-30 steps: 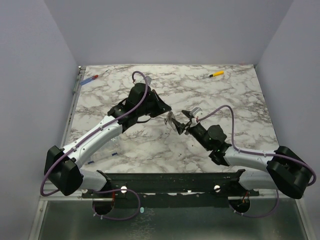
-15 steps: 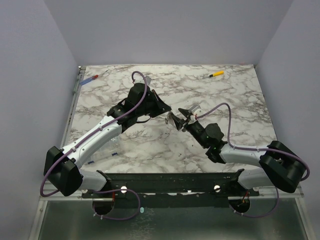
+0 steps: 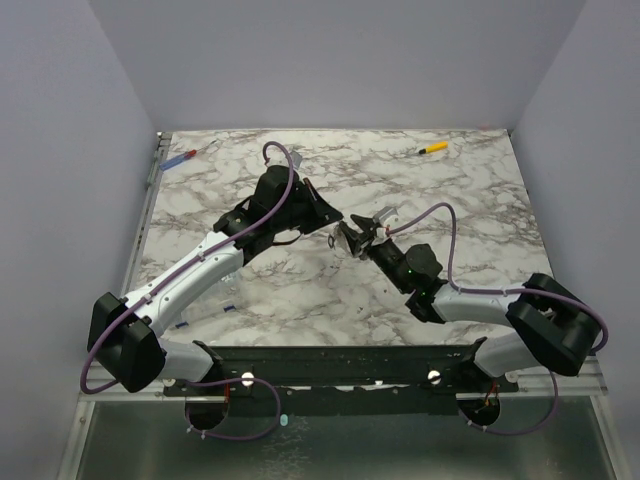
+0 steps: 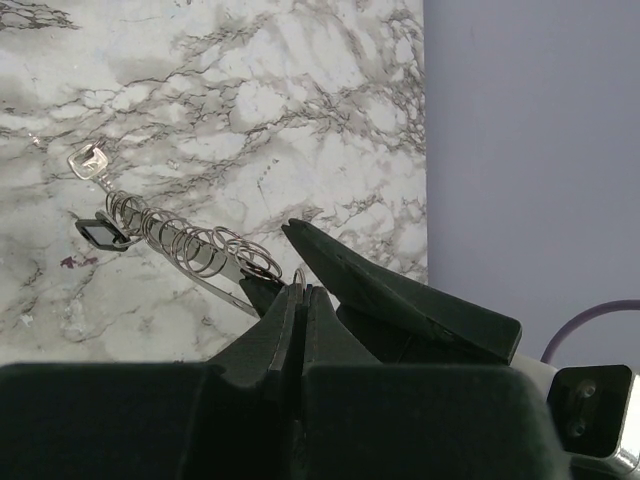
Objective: Put the keys on the keyring
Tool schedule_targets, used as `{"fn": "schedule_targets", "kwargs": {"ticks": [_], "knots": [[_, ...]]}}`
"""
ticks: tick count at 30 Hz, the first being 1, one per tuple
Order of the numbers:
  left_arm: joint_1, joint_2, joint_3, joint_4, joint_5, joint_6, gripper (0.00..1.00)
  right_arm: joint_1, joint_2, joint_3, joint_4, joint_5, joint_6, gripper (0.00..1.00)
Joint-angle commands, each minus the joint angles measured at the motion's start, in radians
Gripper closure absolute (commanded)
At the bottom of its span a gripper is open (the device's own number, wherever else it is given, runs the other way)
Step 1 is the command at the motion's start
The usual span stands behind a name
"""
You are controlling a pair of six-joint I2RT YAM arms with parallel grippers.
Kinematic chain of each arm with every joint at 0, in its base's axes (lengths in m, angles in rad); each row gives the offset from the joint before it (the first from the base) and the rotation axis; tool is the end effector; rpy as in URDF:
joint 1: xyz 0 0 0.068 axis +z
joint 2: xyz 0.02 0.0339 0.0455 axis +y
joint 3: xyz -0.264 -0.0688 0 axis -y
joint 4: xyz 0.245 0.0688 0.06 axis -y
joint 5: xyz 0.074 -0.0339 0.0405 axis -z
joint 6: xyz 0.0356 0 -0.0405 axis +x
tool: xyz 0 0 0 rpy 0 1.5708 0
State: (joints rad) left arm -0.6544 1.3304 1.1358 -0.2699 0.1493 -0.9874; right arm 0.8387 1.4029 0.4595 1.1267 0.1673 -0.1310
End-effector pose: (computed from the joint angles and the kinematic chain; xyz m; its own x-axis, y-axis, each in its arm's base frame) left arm 0.2402 -0.1909 0.3325 -0.7862 -0.4370 -0.4369 0.0931 0.6152 -0.7829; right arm 0.1886 0.2010 0.2306 0.2023 0.0324 -0.9788 -0.6027 0.7919 -0.0983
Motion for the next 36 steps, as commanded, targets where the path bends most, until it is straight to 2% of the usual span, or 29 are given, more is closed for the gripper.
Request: {"fn": "schedule_targets", "kwargs": {"ticks": [1, 4, 7, 8, 18, 20, 25, 28, 30, 34, 36], "knots": [[0.006, -0.025, -0.014, 0.029, 0.028, -0.005, 1.0, 0.006, 0.017, 0.026, 0.069, 0.022, 0.007, 0.63], [0.006, -0.028, -0.016, 0.03, 0.03, -0.007, 1.0, 0.006, 0.018, 0.021, 0.082, 0.022, 0.005, 0.71], [0.006, -0.032, -0.021, 0.03, 0.028, -0.009, 1.0, 0.007, 0.017, 0.017, 0.092, 0.004, 0.001, 0.96], [0.006, -0.031, -0.023, 0.03, 0.028, -0.01, 1.0, 0.006, 0.018, 0.015, 0.094, -0.003, 0.0, 0.98], [0.006, -0.033, -0.038, 0.033, 0.034, 0.012, 0.99, 0.007, -0.038, -0.029, 0.084, -0.068, -0.024, 0.99], [0.006, -0.042, -0.036, 0.033, 0.023, 0.034, 0.9, 0.007, -0.06, -0.033, 0.051, -0.08, -0.023, 0.99], [0.018, -0.08, -0.037, 0.03, 0.002, 0.107, 0.55, 0.007, -0.136, -0.03, -0.088, -0.097, 0.007, 0.99], [0.039, -0.119, -0.038, 0.017, -0.028, 0.172, 0.41, 0.007, -0.203, -0.021, -0.204, -0.092, 0.029, 0.99], [0.048, -0.145, -0.031, 0.017, -0.042, 0.246, 0.38, 0.007, -0.245, -0.013, -0.307, -0.087, 0.042, 0.99], [0.048, -0.197, -0.02, 0.03, -0.05, 0.507, 0.38, 0.007, -0.336, 0.022, -0.531, -0.07, 0.09, 0.99], [0.046, -0.234, -0.064, 0.064, -0.052, 0.635, 0.38, 0.006, -0.375, 0.061, -0.673, -0.062, 0.121, 0.99]]}}
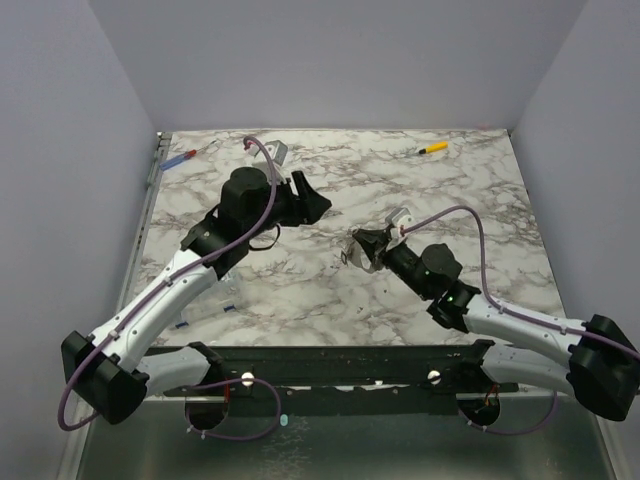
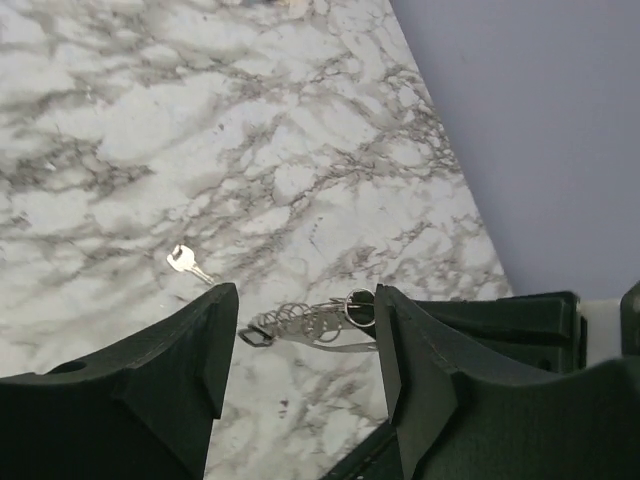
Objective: Put the keys on the keyring
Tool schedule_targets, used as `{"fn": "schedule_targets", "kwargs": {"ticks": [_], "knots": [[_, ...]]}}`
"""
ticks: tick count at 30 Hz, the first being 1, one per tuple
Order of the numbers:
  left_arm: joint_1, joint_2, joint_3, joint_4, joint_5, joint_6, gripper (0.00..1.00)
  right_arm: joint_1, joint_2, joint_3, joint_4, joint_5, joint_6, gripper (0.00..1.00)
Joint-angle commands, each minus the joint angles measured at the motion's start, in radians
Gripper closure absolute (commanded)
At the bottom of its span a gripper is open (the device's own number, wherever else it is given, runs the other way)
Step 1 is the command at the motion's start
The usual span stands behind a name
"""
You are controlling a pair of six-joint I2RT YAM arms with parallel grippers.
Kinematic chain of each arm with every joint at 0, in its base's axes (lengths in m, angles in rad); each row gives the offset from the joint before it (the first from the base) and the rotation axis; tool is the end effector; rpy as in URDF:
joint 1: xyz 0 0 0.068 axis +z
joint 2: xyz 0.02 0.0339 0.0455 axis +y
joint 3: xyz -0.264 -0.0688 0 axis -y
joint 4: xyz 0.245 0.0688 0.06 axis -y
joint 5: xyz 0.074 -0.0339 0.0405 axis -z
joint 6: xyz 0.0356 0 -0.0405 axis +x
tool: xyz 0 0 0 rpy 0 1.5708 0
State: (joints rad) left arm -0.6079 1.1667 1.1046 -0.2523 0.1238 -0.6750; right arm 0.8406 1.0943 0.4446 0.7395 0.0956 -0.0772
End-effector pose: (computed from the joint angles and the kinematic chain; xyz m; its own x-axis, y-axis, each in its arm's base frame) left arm 0.2178 -0.1569 0.3671 -0.6126 -0.3292 -0.7186 0.3591 0.6939 -0.6241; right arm 0.1621 0.1760 0.2575 0.1119 0.0099 -0.9937 -0.6716 0.7378 -0.0683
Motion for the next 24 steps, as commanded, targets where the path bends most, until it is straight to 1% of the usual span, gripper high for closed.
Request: {"fn": "schedule_targets", "kwargs": {"ticks": [1, 3, 7, 9, 12, 14, 18, 21, 24], "knots": [[-0.002, -0.09, -0.065, 0.077, -0.018, 0.381, 0.38, 0.005, -0.08, 0.095, -0.358, 0.011, 0.073, 0.99], [-0.011, -0.135, -0.127, 0.138, 0.03, 0.51, 0.38, 0.004, -0.105, 0.131, -0.484, 0.018, 0.116, 0.99], [-0.034, -0.206, -0.23, 0.241, 0.241, 0.776, 0.39, 0.005, -0.137, 0.191, -0.67, 0.015, 0.16, 0.99], [-0.051, -0.228, -0.271, 0.284, 0.367, 0.89, 0.42, 0.005, -0.152, 0.215, -0.724, -0.001, 0.184, 0.99], [-0.077, -0.24, -0.308, 0.308, 0.518, 1.047, 0.5, 0.005, -0.168, 0.241, -0.78, -0.031, 0.204, 0.99], [-0.094, -0.226, -0.31, 0.321, 0.58, 1.085, 0.52, 0.005, -0.175, 0.255, -0.81, -0.047, 0.211, 0.99], [-0.139, -0.172, -0.283, 0.327, 0.665, 1.11, 0.58, 0.005, -0.181, 0.265, -0.852, -0.086, 0.208, 0.99], [-0.184, -0.127, -0.271, 0.327, 0.677, 1.144, 0.62, 0.005, -0.203, 0.25, -0.849, -0.117, 0.212, 0.99], [-0.2, -0.078, -0.256, 0.327, 0.683, 1.15, 0.63, 0.005, -0.221, 0.247, -0.85, -0.125, 0.211, 0.99]]}}
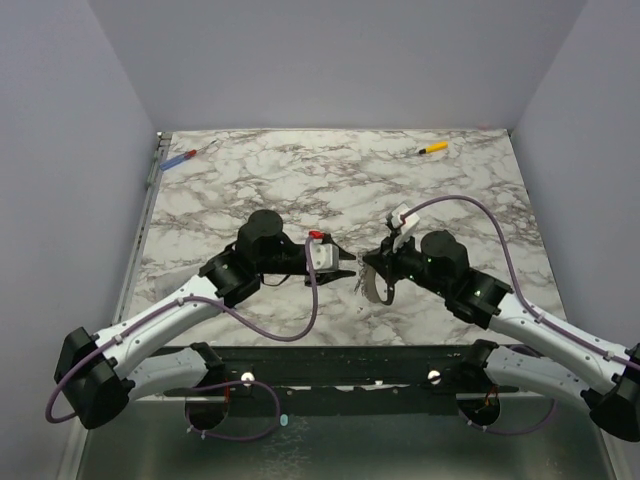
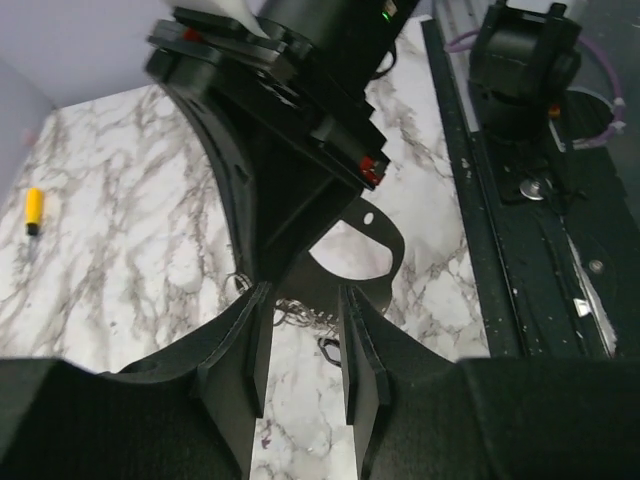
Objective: Put the keys on the keyring
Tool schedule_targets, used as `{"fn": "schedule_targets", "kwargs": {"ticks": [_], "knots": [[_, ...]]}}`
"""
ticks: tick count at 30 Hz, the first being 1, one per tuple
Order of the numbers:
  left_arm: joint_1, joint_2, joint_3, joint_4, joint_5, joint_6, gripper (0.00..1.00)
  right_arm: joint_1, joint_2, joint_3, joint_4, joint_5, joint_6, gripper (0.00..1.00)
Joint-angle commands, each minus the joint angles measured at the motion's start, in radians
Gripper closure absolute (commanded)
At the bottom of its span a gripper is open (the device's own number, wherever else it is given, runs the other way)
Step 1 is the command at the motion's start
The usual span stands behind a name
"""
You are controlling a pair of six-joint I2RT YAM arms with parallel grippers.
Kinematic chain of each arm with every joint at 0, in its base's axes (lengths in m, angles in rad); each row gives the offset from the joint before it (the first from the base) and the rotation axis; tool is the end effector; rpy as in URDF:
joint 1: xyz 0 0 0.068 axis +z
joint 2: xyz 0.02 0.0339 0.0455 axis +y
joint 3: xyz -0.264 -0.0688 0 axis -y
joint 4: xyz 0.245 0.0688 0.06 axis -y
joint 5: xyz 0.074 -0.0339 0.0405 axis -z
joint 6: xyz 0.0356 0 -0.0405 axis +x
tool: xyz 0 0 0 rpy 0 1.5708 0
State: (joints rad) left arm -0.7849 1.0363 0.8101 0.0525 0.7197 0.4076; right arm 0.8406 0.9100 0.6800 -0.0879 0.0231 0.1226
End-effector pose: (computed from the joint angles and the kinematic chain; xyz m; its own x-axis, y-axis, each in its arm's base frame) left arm 0.1511 -0.1841 0.3268 0.2805 0.1411 -0.9494 0.9581 0.0187 0.2859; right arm 0.1436 0.1591 0.2902 -0.2962 -0.1476 -0.9436 -0.6992 0.7065 0.1090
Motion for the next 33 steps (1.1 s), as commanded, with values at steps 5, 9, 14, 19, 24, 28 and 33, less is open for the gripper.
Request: {"fn": "schedule_targets", "kwargs": {"ticks": [5, 9, 14, 19, 24, 28, 33], "knots": [[-0.024, 0.116, 0.073, 0.02, 0.041, 0.056, 0.67, 0.005, -0.06, 0.016, -0.038, -0.067, 0.009, 0.99], [-0.025, 0.152, 0.101, 0.019, -0.004, 0.043, 0.67, 0.006, -0.069, 0.026, -0.059, -0.072, 0.008, 0.99], [-0.024, 0.177, 0.116, 0.019, -0.017, 0.033, 0.67, 0.008, -0.079, 0.028, -0.07, -0.072, 0.008, 0.99], [-0.023, 0.186, 0.113, 0.017, -0.048, 0.034, 0.67, 0.011, -0.087, 0.029, -0.072, -0.071, 0.008, 0.99], [-0.024, 0.205, 0.113, 0.014, -0.052, 0.02, 0.65, 0.014, -0.093, 0.031, -0.077, -0.072, 0.008, 0.99], [-0.024, 0.22, 0.121, 0.015, -0.036, 0.01, 0.64, 0.015, -0.097, 0.032, -0.079, -0.072, 0.01, 0.99], [-0.024, 0.233, 0.128, 0.015, -0.035, 0.005, 0.63, 0.015, -0.096, 0.031, -0.076, -0.073, 0.011, 0.99]]}}
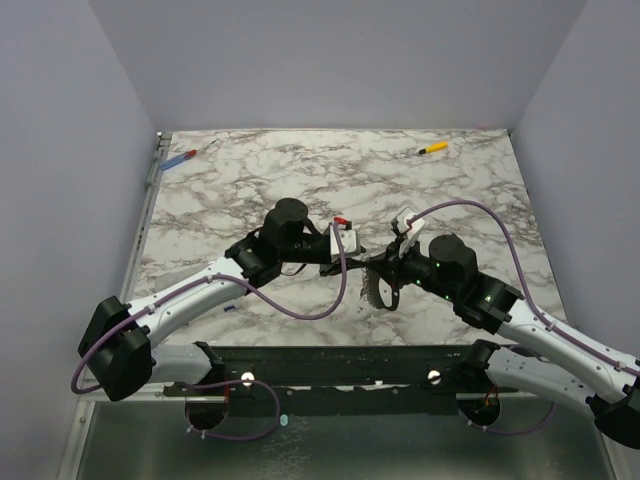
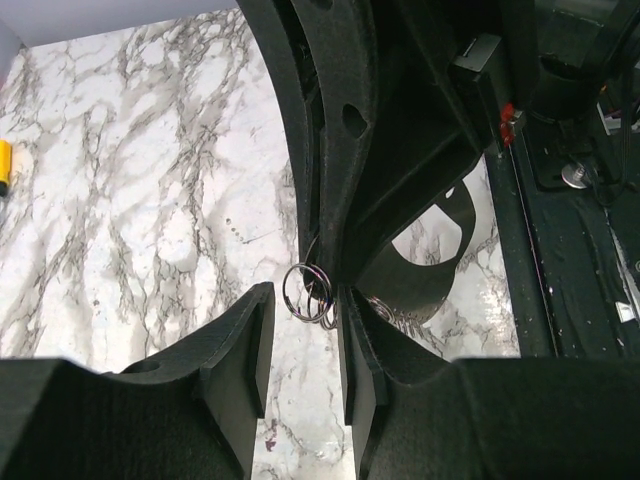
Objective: Put the keys on the keyring
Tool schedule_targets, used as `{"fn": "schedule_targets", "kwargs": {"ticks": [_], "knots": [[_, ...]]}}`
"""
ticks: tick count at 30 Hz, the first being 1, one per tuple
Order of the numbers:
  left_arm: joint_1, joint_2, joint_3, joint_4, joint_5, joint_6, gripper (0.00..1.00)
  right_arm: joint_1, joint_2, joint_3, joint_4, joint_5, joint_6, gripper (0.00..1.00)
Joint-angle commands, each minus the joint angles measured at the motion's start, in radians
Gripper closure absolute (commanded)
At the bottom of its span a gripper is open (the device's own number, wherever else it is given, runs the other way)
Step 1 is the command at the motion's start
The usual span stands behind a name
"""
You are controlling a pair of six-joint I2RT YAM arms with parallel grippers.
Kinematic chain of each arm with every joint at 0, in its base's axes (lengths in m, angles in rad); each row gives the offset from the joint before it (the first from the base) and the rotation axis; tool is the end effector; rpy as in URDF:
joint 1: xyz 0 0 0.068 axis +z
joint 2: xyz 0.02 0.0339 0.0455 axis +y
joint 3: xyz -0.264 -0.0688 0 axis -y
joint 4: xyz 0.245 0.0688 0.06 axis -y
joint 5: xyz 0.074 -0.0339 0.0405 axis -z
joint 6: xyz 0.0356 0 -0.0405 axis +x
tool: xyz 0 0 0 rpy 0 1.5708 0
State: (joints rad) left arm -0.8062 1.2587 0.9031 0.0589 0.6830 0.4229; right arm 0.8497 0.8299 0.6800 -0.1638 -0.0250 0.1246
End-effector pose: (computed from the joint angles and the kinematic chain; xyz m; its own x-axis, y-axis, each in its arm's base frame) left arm 0.1822 -0.2224 0.3060 0.2166 0.2340 -0.9478 0.9745 0.0059 0.2242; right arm 0.1296 0.1488 0.2972 -0.2974 -0.1502 -0.9429 -0.7353 0.6660 0.1259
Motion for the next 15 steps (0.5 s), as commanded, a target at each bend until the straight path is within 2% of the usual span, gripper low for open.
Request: {"fn": "schedule_targets", "kwargs": {"ticks": [1, 10, 15], "knots": [[-0.002, 0.012, 0.036, 0.008, 0.002, -0.01, 0.63, 0.006, -0.016, 0.031, 0.0, -0.027, 0.009, 0.99], [-0.002, 0.026, 0.037, 0.008, 0.002, -0.011, 0.72, 0.008, -0.018, 0.03, 0.004, -0.033, 0.011, 0.99], [-0.002, 0.033, 0.034, 0.005, -0.007, -0.005, 0.82, 0.009, -0.02, 0.029, 0.007, -0.036, 0.012, 0.99]]}}
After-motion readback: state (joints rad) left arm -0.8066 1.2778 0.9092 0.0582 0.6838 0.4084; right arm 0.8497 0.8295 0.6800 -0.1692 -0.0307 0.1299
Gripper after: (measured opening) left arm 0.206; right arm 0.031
